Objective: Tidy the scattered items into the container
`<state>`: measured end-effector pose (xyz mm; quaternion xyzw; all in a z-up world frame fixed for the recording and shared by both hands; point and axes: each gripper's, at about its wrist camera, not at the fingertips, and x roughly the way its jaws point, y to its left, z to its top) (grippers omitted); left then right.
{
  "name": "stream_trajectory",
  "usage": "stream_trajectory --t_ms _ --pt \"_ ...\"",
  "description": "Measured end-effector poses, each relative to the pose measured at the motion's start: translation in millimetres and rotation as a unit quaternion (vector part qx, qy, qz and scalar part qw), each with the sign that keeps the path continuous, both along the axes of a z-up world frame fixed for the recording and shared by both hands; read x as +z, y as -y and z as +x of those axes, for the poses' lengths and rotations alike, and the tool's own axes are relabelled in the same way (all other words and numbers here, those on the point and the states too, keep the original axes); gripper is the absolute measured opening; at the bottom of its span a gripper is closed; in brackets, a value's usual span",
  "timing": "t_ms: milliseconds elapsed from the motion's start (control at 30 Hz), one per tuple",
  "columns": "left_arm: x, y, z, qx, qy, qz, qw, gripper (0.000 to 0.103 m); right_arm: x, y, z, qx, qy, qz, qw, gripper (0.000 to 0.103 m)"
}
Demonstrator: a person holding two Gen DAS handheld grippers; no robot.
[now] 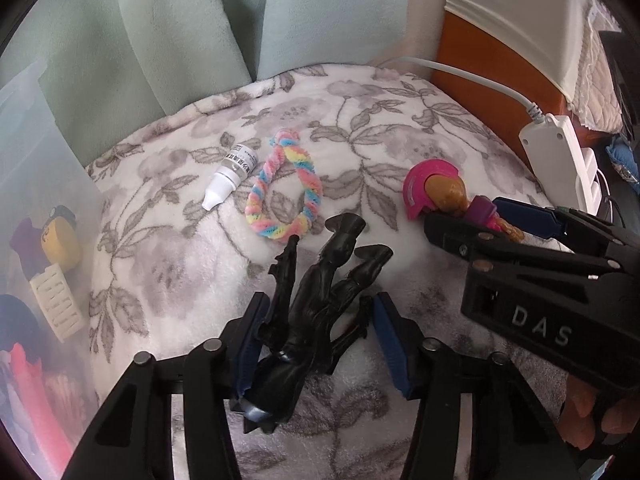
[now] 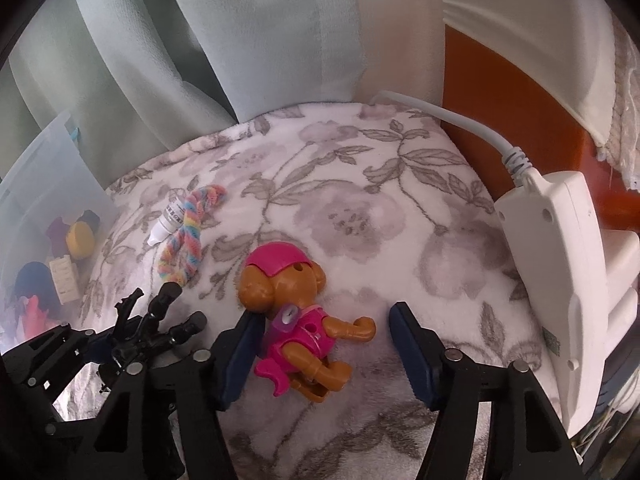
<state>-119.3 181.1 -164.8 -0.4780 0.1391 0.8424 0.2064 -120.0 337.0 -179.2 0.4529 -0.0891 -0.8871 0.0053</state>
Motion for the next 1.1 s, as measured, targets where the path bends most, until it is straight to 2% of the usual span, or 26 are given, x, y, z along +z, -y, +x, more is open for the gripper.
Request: stream_trajectory --t_ms 33,100,167,633,833,1100 --pt "0.4 0.4 -1.5 -0.003 0.002 0.002 1.0000 0.039 0.5 -1.0 0.1 -0.002 0.001 0.001 1.000 0.057" --pt "2.4 1.0 -1.2 -0.008 0.004 0.001 1.0000 0.028 1.2 -3.1 0.4 -0.004 0.004 -0.005 1.000 0.057" --pt "4.7 0.4 3.7 -0.013 0.002 -0.007 0.9999 0.025 2.0 -4.9 0.8 -0.008 0.005 -0.012 1.000 0.057" --pt "16.8 25.2 12.7 0.010 0.028 0.000 0.9995 0.024 11.4 -5.1 29.9 -0.034 0.022 -0.047 0.998 0.057" --pt "27.3 20.2 18.0 0.014 0.014 0.012 0.9997 0.024 24.2 -1.2 47.2 -0.040 0.021 -0.053 0.998 0.057" --pt "63.6 35.1 31.8 0.029 -0.015 0.054 0.9980 0.024 60.7 10.0 62.4 -0.037 0.005 -0.042 0.998 0.057"
